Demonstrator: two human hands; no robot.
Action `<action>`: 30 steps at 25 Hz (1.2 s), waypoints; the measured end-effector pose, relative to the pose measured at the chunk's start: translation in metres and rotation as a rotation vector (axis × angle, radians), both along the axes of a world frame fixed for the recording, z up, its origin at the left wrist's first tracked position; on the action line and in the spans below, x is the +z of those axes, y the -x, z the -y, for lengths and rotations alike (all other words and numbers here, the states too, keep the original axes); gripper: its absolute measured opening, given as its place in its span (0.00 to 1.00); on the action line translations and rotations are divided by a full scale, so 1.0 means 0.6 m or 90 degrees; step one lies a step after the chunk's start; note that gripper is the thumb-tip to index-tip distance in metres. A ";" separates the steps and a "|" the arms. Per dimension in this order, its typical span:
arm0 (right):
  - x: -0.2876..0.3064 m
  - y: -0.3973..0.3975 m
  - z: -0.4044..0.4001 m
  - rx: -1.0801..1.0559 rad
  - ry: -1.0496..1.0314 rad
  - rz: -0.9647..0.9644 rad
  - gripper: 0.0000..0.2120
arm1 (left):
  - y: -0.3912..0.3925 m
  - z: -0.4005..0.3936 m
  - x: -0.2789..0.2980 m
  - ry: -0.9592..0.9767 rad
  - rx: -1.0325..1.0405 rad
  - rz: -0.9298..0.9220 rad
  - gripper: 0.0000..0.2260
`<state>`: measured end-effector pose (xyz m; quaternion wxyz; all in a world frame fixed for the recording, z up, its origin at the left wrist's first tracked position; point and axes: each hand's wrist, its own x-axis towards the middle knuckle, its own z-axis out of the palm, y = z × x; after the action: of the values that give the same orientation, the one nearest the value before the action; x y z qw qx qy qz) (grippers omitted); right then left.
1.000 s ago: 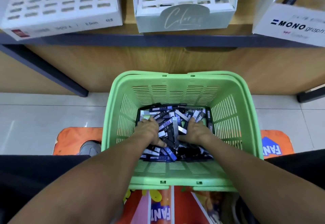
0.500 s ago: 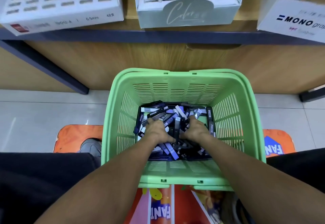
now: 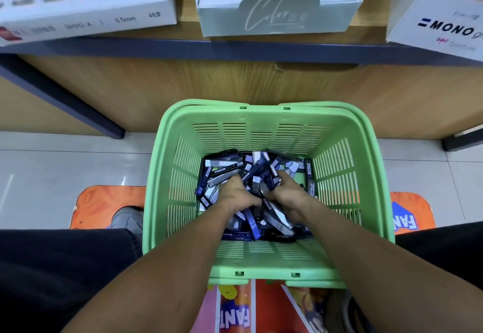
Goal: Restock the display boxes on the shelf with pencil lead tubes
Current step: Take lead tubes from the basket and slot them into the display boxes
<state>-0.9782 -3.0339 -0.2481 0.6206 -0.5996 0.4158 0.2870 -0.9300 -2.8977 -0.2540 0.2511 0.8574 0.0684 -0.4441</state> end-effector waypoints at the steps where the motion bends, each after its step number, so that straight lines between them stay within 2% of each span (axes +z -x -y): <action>1: 0.000 -0.001 -0.003 -0.017 -0.028 0.008 0.34 | -0.001 -0.002 0.002 0.010 0.028 0.004 0.23; 6: 0.012 -0.007 -0.003 -0.025 -0.074 0.034 0.29 | -0.006 -0.004 0.006 0.029 0.034 0.014 0.24; 9: 0.024 -0.008 -0.003 -0.019 -0.029 0.039 0.29 | -0.006 -0.007 0.005 0.055 0.052 0.025 0.22; 12: 0.023 -0.004 0.018 -0.013 0.078 0.031 0.33 | -0.013 -0.012 0.008 0.085 0.088 0.040 0.22; 15: 0.019 -0.004 0.037 0.129 0.231 0.018 0.31 | -0.021 -0.016 0.015 0.131 0.114 0.077 0.26; 18: 0.025 -0.004 0.030 0.253 0.324 0.015 0.29 | -0.028 -0.016 0.027 0.206 0.105 0.116 0.22; 20: 0.033 -0.006 0.023 0.325 0.423 0.038 0.28 | -0.034 -0.014 0.034 0.242 0.106 0.140 0.19; 22: 0.036 -0.009 0.016 0.316 0.497 0.115 0.28 | -0.035 -0.015 0.040 0.271 0.107 0.149 0.18; 23: 0.040 -0.013 0.013 0.264 0.476 0.159 0.28 | -0.034 -0.015 0.044 0.283 0.107 0.146 0.17; 26: 0.069 -0.033 0.003 0.027 0.215 0.262 0.31 | -0.036 -0.021 0.059 0.333 0.126 0.122 0.15; 28: 0.091 -0.044 -0.005 -0.047 0.108 0.322 0.33 | -0.038 -0.027 0.070 0.369 0.132 0.077 0.14; 30: 0.104 -0.048 -0.014 -0.068 0.073 0.358 0.32 | -0.035 -0.034 0.073 0.390 0.125 0.035 0.15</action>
<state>-0.9491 -3.0253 -0.1854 0.6910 -0.6669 0.2738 0.0524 -0.9091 -2.8771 -0.2103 0.5411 0.7429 0.0070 -0.3941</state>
